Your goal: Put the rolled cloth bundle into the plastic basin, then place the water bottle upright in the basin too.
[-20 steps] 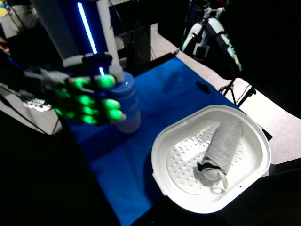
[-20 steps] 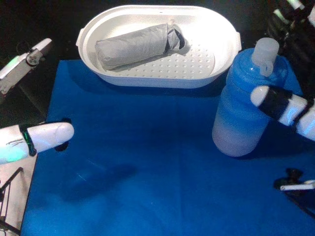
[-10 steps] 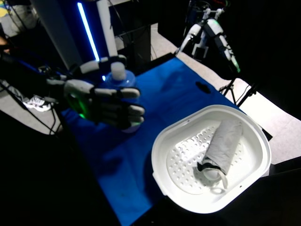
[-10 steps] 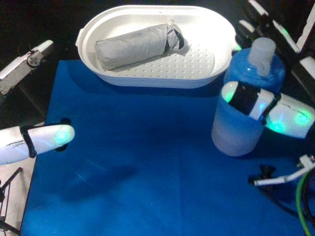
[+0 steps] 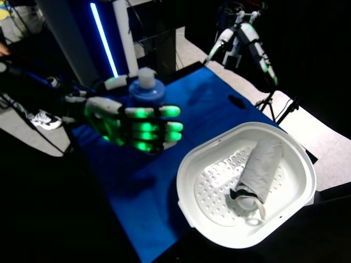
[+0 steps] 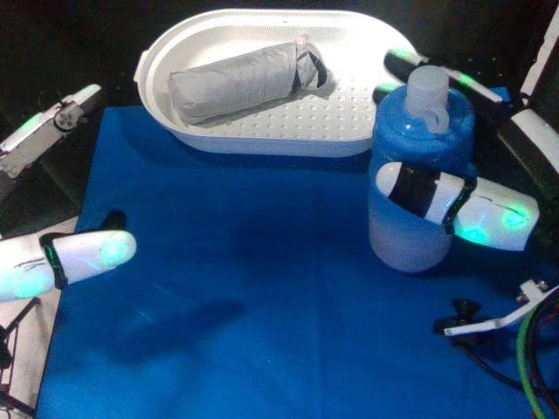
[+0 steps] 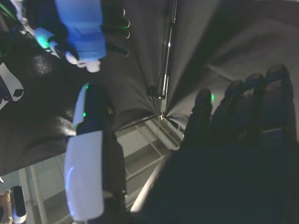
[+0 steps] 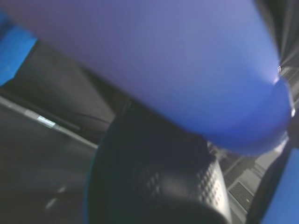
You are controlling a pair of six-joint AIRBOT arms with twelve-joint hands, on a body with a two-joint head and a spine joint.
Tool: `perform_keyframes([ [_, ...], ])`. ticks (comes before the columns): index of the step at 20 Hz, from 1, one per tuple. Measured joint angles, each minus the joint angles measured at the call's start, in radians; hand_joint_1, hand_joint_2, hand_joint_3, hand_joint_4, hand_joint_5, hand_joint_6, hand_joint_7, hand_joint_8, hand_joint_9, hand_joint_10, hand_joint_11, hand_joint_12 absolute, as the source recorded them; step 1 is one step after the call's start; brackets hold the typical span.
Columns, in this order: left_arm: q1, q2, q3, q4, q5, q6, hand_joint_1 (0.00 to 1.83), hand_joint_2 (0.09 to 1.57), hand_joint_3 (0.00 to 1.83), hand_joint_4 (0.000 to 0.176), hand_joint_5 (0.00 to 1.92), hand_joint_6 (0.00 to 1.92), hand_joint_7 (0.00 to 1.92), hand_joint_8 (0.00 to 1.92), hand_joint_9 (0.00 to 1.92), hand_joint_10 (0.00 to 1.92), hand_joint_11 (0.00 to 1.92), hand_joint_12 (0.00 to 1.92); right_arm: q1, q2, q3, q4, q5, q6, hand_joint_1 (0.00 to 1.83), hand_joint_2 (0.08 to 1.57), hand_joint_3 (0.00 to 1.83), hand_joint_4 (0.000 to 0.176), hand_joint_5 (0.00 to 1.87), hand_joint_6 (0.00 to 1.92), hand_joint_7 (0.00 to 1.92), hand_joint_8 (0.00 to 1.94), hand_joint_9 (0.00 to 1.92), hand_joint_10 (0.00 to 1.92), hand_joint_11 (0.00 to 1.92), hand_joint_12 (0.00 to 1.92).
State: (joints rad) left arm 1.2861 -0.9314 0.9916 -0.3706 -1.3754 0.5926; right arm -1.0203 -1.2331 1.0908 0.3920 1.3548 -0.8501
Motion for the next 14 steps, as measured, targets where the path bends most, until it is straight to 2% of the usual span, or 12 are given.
perform_keyframes([
  [1,0.000,0.000,0.000,-0.002,0.001,0.000,0.59,0.87,0.00,0.176,0.09,0.00,0.00,0.00,0.00,0.00,0.00,0.00,0.000,0.001,0.003,0.000,0.000,0.006,1.10,1.22,0.00,0.000,0.77,1.26,0.71,1.56,0.77,1.81,0.79,1.91],
  [2,0.000,-0.001,0.000,-0.004,0.001,-0.002,0.58,0.87,0.00,0.176,0.10,0.00,0.00,0.00,0.00,0.00,0.00,0.00,0.000,0.006,0.002,-0.003,-0.004,0.009,1.07,1.21,0.00,0.000,0.79,1.28,0.72,1.74,0.85,1.92,0.88,1.92],
  [3,0.001,-0.002,0.000,-0.005,0.000,-0.003,0.57,0.87,0.00,0.176,0.09,0.00,0.00,0.00,0.00,0.00,0.00,0.00,0.000,0.008,0.002,-0.014,-0.010,0.012,1.08,1.21,0.00,0.000,0.80,1.26,0.77,1.85,0.93,1.92,0.97,1.92],
  [7,0.017,-0.013,-0.002,-0.011,-0.002,-0.011,0.58,0.87,0.00,0.176,0.08,0.00,0.00,0.00,0.00,0.00,0.00,0.00,0.000,0.019,0.001,-0.037,-0.022,0.013,1.09,1.23,0.00,0.000,0.75,1.35,0.88,1.81,1.04,1.92,1.09,1.92],
  [11,0.023,-0.014,-0.006,-0.017,-0.010,-0.014,0.59,0.88,0.01,0.176,0.08,0.00,0.00,0.00,0.00,0.00,0.00,0.00,0.000,0.032,0.001,-0.060,-0.032,0.012,1.07,1.28,0.00,0.000,0.66,1.49,0.77,1.87,1.07,1.92,1.19,1.92],
  [12,0.024,-0.014,-0.006,-0.019,-0.009,-0.014,0.57,0.90,0.01,0.176,0.06,0.00,0.00,0.00,0.00,0.00,0.00,0.00,0.000,0.039,0.001,-0.072,-0.037,0.011,1.26,1.19,0.00,0.000,0.56,1.54,0.75,1.90,1.00,1.92,1.12,1.92],
  [14,0.024,-0.014,-0.006,-0.020,-0.013,-0.014,0.57,0.91,0.01,0.176,0.05,0.00,0.00,0.00,0.00,0.00,0.00,0.00,0.018,0.064,0.001,-0.121,-0.066,0.006,1.34,1.15,0.00,0.000,0.51,1.63,0.73,1.92,0.89,1.92,0.95,1.92],
])
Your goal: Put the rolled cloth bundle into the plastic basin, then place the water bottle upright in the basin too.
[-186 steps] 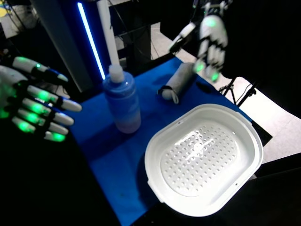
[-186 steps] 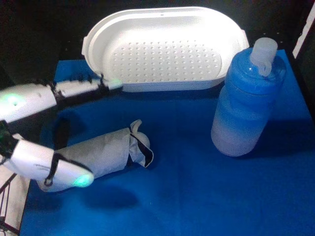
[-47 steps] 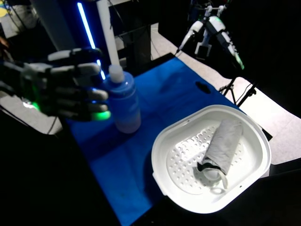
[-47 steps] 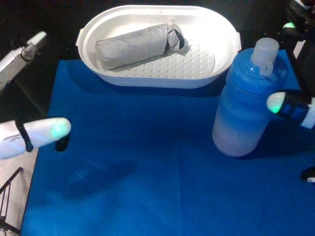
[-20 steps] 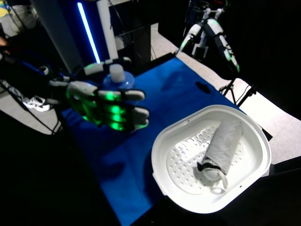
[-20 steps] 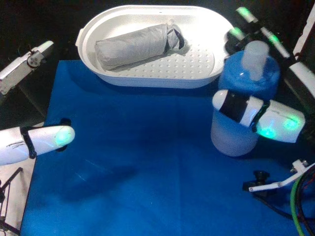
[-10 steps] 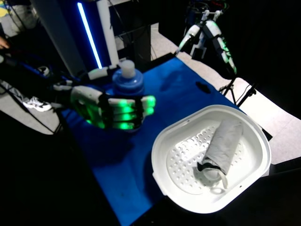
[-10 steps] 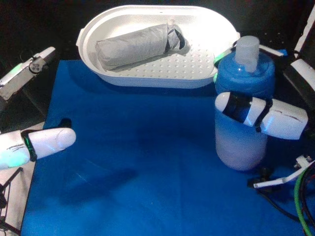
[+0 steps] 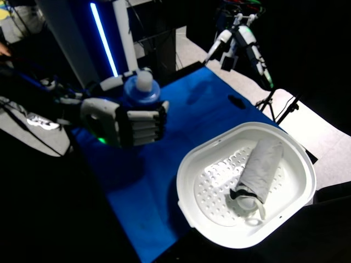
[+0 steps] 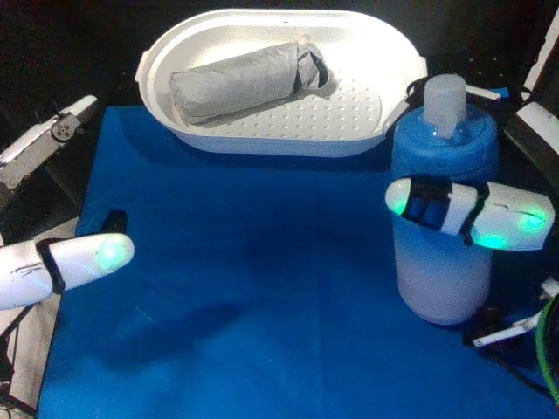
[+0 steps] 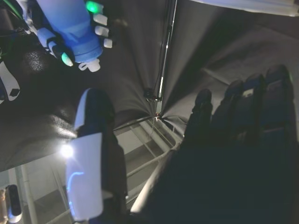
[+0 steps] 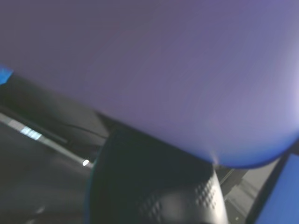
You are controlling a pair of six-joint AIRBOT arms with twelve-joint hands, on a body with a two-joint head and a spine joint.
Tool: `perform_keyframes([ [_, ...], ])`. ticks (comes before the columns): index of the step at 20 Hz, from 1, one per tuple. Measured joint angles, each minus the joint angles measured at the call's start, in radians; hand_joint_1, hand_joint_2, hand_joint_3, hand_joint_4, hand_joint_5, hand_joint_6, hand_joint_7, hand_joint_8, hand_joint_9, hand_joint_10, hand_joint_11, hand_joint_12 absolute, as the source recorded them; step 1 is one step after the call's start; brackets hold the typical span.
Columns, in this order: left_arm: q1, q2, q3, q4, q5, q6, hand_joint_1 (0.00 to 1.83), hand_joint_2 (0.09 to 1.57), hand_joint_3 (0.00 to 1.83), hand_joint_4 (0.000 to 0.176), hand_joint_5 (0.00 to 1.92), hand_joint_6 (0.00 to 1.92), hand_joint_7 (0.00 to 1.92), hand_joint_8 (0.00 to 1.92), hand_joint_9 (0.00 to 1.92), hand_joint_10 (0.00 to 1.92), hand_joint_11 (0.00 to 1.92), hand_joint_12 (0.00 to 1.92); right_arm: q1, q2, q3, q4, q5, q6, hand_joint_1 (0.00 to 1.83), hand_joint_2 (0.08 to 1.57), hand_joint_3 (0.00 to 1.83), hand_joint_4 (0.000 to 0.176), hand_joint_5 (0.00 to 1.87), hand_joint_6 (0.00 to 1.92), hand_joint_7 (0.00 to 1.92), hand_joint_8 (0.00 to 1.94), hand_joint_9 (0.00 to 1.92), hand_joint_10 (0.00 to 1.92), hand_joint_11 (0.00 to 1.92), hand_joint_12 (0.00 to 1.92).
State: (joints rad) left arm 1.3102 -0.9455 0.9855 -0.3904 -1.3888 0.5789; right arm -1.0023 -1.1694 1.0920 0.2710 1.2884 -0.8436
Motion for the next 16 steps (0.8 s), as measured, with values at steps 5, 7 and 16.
perform_keyframes([
  [5,0.005,0.000,0.000,-0.003,0.002,-0.002,0.48,0.86,0.00,0.176,0.01,0.00,0.00,0.00,0.00,0.00,0.00,0.00,0.128,0.098,-0.002,-0.129,0.024,-0.001,1.29,1.17,0.00,0.007,0.50,1.85,0.82,1.94,1.06,1.92,1.14,1.92],
  [7,0.005,0.000,0.000,-0.005,0.001,-0.003,0.44,0.84,0.00,0.176,0.00,0.00,0.00,0.00,0.00,0.00,0.00,0.00,0.168,0.115,0.004,-0.148,0.032,-0.001,1.36,1.21,0.00,0.000,0.47,1.92,0.80,1.94,1.07,1.92,1.16,1.92],
  [16,0.005,0.000,0.000,-0.002,0.012,-0.003,0.46,0.87,0.01,0.176,0.00,0.00,0.00,0.00,0.00,0.00,0.00,0.00,0.347,0.066,0.121,-0.136,-0.021,-0.006,1.37,1.18,0.00,0.000,0.62,1.74,0.82,1.94,1.01,1.92,1.09,1.92],
])
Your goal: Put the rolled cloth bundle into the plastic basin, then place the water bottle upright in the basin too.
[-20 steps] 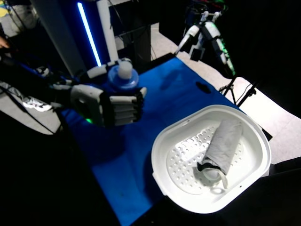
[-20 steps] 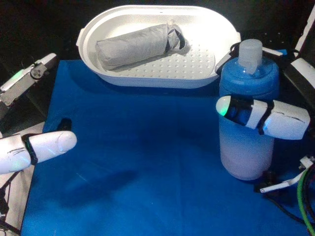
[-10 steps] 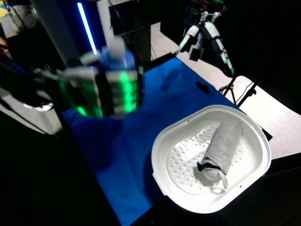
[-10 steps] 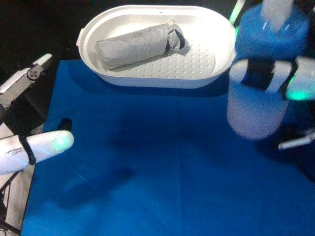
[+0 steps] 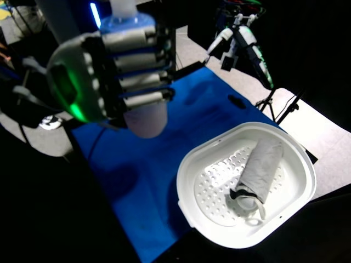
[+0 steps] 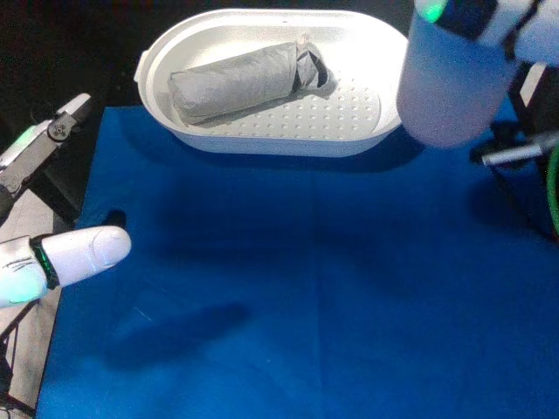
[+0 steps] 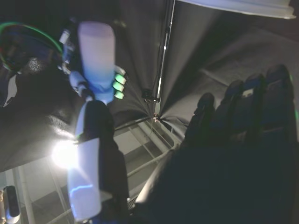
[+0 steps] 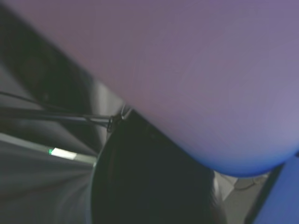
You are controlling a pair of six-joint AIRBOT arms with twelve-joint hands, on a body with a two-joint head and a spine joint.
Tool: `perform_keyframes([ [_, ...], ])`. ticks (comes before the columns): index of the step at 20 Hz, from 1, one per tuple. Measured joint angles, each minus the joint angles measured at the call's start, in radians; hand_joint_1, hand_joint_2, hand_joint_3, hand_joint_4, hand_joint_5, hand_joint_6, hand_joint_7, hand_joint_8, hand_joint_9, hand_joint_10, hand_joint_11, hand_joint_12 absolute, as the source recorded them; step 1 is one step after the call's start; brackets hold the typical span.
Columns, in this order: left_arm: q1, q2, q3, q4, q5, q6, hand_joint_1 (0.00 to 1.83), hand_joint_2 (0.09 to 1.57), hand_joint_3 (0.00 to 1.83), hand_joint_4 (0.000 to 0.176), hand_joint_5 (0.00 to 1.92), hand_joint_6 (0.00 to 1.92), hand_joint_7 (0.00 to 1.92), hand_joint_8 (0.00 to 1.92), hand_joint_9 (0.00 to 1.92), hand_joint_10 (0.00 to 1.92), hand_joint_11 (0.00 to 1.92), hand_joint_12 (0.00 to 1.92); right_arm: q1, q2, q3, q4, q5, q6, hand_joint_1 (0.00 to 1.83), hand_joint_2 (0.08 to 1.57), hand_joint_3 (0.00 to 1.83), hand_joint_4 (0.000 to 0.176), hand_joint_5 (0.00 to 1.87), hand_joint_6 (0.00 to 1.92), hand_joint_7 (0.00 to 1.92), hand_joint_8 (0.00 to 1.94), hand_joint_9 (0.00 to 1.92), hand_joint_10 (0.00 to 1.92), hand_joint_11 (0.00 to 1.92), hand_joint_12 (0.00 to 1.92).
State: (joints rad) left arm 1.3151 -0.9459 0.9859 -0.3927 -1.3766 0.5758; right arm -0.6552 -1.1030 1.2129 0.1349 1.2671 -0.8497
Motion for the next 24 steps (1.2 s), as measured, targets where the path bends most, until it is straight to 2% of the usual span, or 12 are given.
perform_keyframes([
  [1,0.000,0.000,0.000,0.003,0.001,0.000,0.50,0.87,0.00,0.176,0.00,0.00,0.00,0.00,0.00,0.00,0.00,0.00,0.025,-0.016,0.024,0.001,-0.029,-0.001,1.42,1.17,0.00,0.000,0.65,1.90,0.84,1.94,1.01,1.92,1.09,1.92],
  [3,0.000,-0.006,0.003,0.004,0.005,-0.002,0.54,0.88,0.00,0.176,0.00,0.00,0.00,0.00,0.00,0.00,0.00,0.00,0.056,-0.051,0.074,0.007,-0.087,-0.003,1.35,1.17,0.00,0.000,0.76,1.92,0.80,1.94,0.92,1.92,1.01,1.92],
  [5,0.000,-0.006,0.005,0.008,0.008,-0.005,0.55,0.86,0.00,0.176,0.00,0.00,0.00,0.00,0.00,0.00,0.00,0.00,0.081,-0.084,0.119,0.009,-0.168,-0.004,1.28,1.18,0.00,0.031,0.76,1.92,0.70,1.94,0.73,1.92,0.84,1.92],
  [6,0.000,-0.006,0.005,0.011,0.008,-0.005,0.54,0.86,0.00,0.176,0.00,0.00,0.00,0.00,0.00,0.00,0.00,0.00,0.094,-0.103,0.148,0.011,-0.212,-0.004,1.29,1.17,0.00,0.114,0.81,1.92,0.73,1.94,0.74,1.92,0.85,1.92],
  [8,0.000,-0.006,0.005,0.025,0.008,-0.009,0.54,0.84,0.00,0.176,0.00,0.00,0.00,0.00,0.00,0.00,0.00,0.00,0.108,-0.134,0.196,0.041,-0.257,-0.004,1.33,1.18,0.00,0.175,0.78,1.92,0.72,1.94,0.76,1.92,0.88,1.92],
  [11,-0.005,-0.006,0.012,0.040,0.008,-0.016,0.50,0.84,0.00,0.176,0.00,0.00,0.00,0.00,0.00,0.00,0.00,0.00,0.130,-0.185,0.282,0.081,-0.334,-0.005,1.43,1.17,0.00,0.176,0.76,1.92,0.79,1.94,0.91,1.92,1.05,1.92],
  [14,-0.014,-0.010,0.024,0.052,0.010,-0.023,0.51,0.83,0.00,0.176,0.00,0.00,0.00,0.00,0.00,0.00,0.00,0.00,0.148,-0.243,0.373,0.108,-0.435,-0.008,1.49,1.18,0.00,0.174,0.74,1.92,0.85,1.94,1.02,1.92,1.07,1.92],
  [15,-0.016,-0.016,0.026,0.048,0.008,-0.025,0.51,0.83,0.00,0.176,0.00,0.00,0.00,0.00,0.00,0.00,0.00,0.00,0.154,-0.261,0.401,0.112,-0.463,-0.009,1.49,1.17,0.00,0.176,0.81,1.92,0.91,1.94,1.07,1.92,1.14,1.92],
  [21,-0.018,-0.031,0.040,0.059,0.014,-0.050,0.51,0.82,0.00,0.176,0.00,0.00,0.00,0.00,0.00,0.00,0.00,0.00,0.166,-0.344,0.509,0.140,-0.539,-0.009,1.51,1.18,0.00,0.175,0.84,1.92,0.95,1.94,1.14,1.92,1.29,1.92],
  [22,-0.019,-0.035,0.047,0.061,0.012,-0.053,0.52,0.82,0.00,0.176,0.00,0.00,0.00,0.00,0.00,0.00,0.00,0.00,0.166,-0.354,0.526,0.145,-0.545,-0.010,1.51,1.18,0.00,0.160,0.85,1.92,0.95,1.94,1.14,1.92,1.30,1.92],
  [23,-0.023,-0.039,0.051,0.064,0.014,-0.056,0.54,0.81,0.00,0.176,0.00,0.00,0.00,0.00,0.00,0.00,0.00,0.00,0.166,-0.364,0.541,0.151,-0.547,-0.009,1.50,1.19,0.00,0.121,0.85,1.92,0.94,1.94,1.13,1.92,1.28,1.92],
  [24,-0.024,-0.044,0.055,0.064,0.008,-0.063,0.54,0.81,0.00,0.176,0.00,0.00,0.00,0.00,0.00,0.00,0.00,0.00,0.166,-0.372,0.554,0.157,-0.548,-0.011,1.48,1.19,0.00,0.113,0.85,1.92,0.93,1.94,1.13,1.92,1.28,1.92],
])
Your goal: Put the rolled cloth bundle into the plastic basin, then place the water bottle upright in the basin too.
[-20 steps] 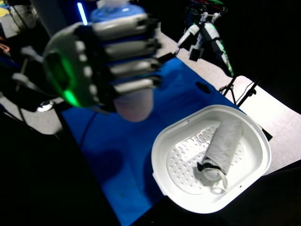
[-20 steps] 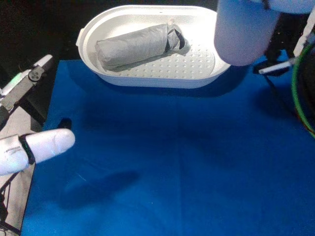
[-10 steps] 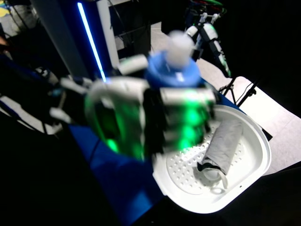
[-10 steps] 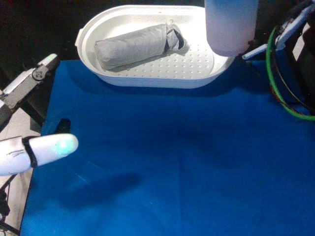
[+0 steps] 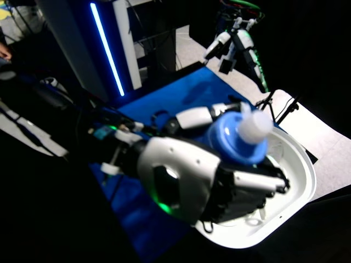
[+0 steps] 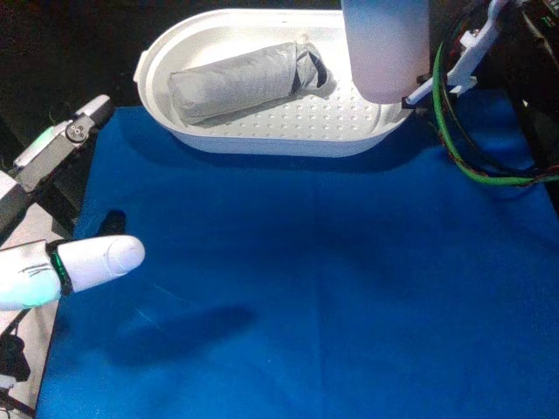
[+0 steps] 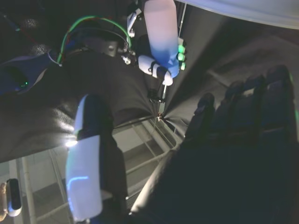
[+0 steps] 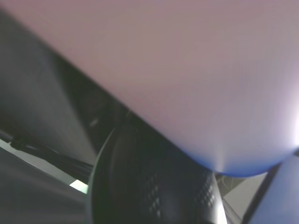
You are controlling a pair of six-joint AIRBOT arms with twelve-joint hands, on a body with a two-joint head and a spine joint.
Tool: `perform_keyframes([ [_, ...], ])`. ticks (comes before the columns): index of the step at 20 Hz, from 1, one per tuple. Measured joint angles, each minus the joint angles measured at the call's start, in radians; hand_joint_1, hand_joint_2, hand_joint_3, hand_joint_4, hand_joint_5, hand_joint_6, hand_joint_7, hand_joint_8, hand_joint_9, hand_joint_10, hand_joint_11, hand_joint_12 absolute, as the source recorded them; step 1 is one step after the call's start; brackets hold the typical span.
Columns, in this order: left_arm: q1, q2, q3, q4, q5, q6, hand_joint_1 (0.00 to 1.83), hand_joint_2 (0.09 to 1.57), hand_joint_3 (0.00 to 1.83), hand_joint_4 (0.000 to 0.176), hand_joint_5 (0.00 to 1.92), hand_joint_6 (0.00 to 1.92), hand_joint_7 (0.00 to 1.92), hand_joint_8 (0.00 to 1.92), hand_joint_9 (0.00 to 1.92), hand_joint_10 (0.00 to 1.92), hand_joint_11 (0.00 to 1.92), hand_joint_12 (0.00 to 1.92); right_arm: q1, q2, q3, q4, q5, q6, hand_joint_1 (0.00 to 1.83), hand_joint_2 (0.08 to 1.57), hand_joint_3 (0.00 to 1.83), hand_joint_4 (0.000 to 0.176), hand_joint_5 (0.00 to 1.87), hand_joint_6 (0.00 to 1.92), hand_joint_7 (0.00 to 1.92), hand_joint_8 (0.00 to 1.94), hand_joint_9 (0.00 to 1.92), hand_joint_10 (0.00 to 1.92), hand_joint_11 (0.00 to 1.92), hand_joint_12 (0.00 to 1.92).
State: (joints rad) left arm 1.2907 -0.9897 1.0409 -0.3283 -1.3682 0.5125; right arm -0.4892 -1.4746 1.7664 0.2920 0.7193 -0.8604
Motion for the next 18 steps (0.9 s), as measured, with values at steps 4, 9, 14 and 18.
perform_keyframes([
  [4,-0.002,-0.010,0.005,0.011,0.002,-0.008,0.53,0.82,0.00,0.176,0.00,0.00,0.00,0.00,0.00,0.00,0.00,0.00,0.000,-0.005,0.015,0.006,-0.002,0.000,1.39,1.21,0.00,0.135,0.83,1.92,0.97,1.94,1.14,1.92,1.29,1.92],
  [9,-0.002,-0.023,0.012,0.016,0.002,-0.017,0.53,0.83,0.00,0.176,0.00,0.00,0.00,0.00,0.00,0.00,0.00,0.00,-0.002,-0.024,0.034,0.010,0.000,0.000,1.23,1.21,0.00,0.093,0.75,1.92,0.88,1.94,1.01,1.92,1.15,1.92],
  [14,-0.004,-0.023,0.012,0.016,0.001,-0.019,0.53,0.85,0.01,0.176,0.00,0.00,0.00,0.00,0.00,0.00,0.00,0.00,-0.008,-0.050,0.046,0.014,-0.005,0.013,1.09,1.25,0.00,0.006,0.67,1.90,0.82,1.94,0.95,1.92,1.06,1.92],
  [18,-0.005,-0.024,0.014,0.016,-0.001,-0.019,0.52,0.85,0.00,0.176,0.00,0.00,0.00,0.00,0.00,0.00,0.00,0.00,-0.025,-0.064,0.050,0.016,-0.003,0.016,1.12,1.24,0.00,0.000,0.68,1.80,0.83,1.94,0.97,1.92,1.07,1.92],
])
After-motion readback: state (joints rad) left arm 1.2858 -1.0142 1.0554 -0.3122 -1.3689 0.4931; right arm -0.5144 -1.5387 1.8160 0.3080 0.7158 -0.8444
